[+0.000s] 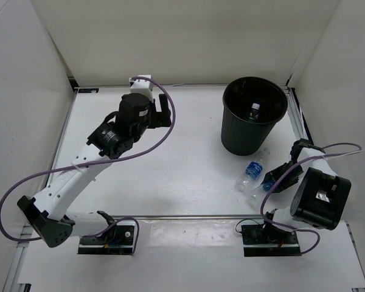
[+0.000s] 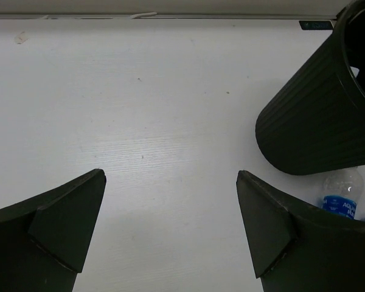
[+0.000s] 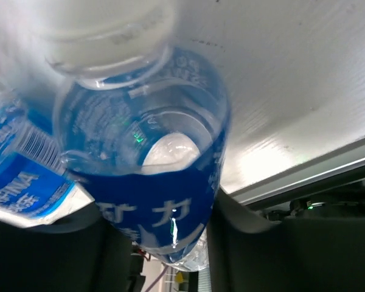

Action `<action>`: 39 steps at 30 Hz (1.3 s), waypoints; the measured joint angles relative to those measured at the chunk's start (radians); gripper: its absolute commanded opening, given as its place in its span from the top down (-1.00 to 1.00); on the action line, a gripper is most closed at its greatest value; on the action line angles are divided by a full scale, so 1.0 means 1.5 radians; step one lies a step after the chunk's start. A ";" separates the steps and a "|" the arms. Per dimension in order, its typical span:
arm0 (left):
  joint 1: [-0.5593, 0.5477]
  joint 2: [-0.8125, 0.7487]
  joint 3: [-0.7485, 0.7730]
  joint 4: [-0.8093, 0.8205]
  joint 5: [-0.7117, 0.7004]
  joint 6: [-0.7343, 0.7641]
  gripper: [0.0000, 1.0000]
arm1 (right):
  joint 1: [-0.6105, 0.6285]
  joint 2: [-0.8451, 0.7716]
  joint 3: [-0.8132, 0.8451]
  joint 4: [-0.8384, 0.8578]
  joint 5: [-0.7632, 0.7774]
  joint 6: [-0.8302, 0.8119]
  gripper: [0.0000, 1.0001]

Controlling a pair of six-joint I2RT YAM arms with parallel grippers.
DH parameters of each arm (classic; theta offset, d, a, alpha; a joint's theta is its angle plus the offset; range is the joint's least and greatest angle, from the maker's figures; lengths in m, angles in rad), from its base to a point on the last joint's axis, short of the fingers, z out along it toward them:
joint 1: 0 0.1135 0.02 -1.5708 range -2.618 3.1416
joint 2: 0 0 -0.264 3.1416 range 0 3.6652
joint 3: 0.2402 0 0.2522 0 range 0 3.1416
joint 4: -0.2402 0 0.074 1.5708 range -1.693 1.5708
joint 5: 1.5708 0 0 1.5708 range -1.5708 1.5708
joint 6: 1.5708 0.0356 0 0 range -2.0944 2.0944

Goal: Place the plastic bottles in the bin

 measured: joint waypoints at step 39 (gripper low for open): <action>0.047 0.008 -0.054 -0.069 0.070 -0.114 -1.00 | 0.201 0.016 0.722 -0.019 0.138 -0.063 -1.00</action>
